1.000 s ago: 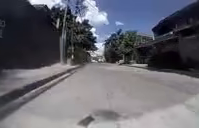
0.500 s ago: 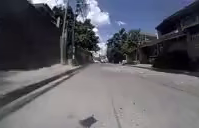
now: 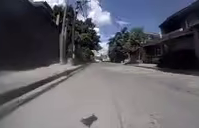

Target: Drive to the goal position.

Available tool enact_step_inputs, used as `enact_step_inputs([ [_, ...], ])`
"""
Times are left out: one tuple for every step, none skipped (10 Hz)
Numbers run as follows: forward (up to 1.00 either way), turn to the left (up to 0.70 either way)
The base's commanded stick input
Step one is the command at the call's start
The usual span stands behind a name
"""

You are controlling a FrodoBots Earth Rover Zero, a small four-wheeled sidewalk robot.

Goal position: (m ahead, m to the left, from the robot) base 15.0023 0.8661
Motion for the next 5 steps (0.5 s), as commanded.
enact_step_inputs([
  [1.00,0.00],
  [1.00,0.00],
  [1.00,-0.02],
  [1.00,-0.02],
  [1.00,-0.02],
])
